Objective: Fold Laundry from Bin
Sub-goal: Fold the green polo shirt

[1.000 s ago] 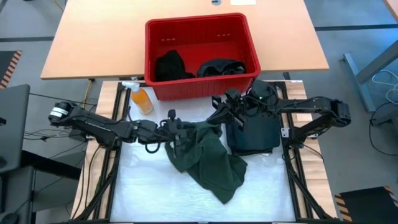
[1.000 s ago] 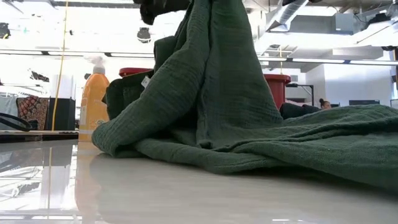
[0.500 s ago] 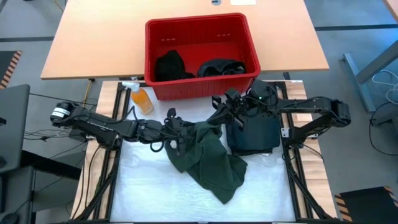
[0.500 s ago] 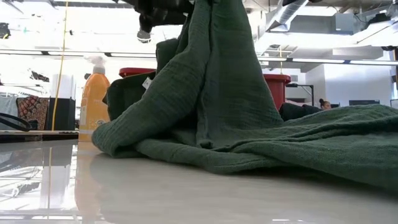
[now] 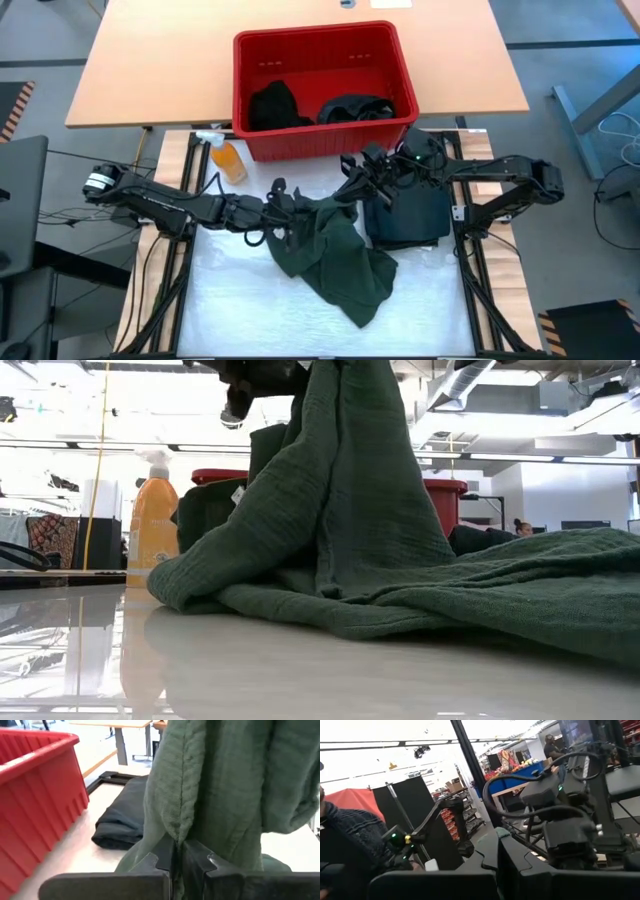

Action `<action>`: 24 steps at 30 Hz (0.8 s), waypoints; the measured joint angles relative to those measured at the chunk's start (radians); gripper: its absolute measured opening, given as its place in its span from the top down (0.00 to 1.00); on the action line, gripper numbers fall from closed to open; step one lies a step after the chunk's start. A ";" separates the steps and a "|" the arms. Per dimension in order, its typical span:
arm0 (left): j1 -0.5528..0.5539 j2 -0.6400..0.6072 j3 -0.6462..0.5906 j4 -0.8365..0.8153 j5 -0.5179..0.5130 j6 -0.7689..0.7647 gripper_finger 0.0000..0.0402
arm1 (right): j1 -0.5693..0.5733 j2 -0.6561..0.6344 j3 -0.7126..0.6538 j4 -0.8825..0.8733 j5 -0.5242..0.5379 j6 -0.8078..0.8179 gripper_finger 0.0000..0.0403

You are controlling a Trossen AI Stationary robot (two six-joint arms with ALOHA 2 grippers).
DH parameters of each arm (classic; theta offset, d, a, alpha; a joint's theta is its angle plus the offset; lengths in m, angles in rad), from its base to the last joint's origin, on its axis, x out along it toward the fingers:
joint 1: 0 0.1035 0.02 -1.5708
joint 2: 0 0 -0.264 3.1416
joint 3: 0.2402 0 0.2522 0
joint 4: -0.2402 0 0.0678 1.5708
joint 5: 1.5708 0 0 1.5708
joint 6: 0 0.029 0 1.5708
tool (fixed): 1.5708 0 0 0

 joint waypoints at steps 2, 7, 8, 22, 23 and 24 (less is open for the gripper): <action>0.000 -0.021 0.000 -0.019 0.001 0.009 0.99 | 0.000 0.000 0.000 0.000 -0.010 0.004 0.94; 0.000 -0.112 -0.001 -0.068 0.006 0.010 1.00 | 0.000 0.000 0.000 0.000 -0.014 0.015 0.94; 0.001 -0.134 -0.001 -0.075 0.021 0.014 1.00 | 0.000 0.000 0.000 0.000 -0.017 0.015 0.94; 0.054 -0.251 -0.001 -0.213 0.294 -0.046 1.00 | 0.000 0.000 0.000 -0.001 -0.059 0.015 0.94; 0.057 -0.250 -0.001 -0.215 0.299 -0.054 1.00 | 0.000 0.000 0.000 -0.003 -0.059 0.015 0.94; 0.059 -0.246 -0.001 -0.217 0.300 -0.063 1.00 | 0.001 0.000 0.000 -0.005 -0.059 0.015 0.94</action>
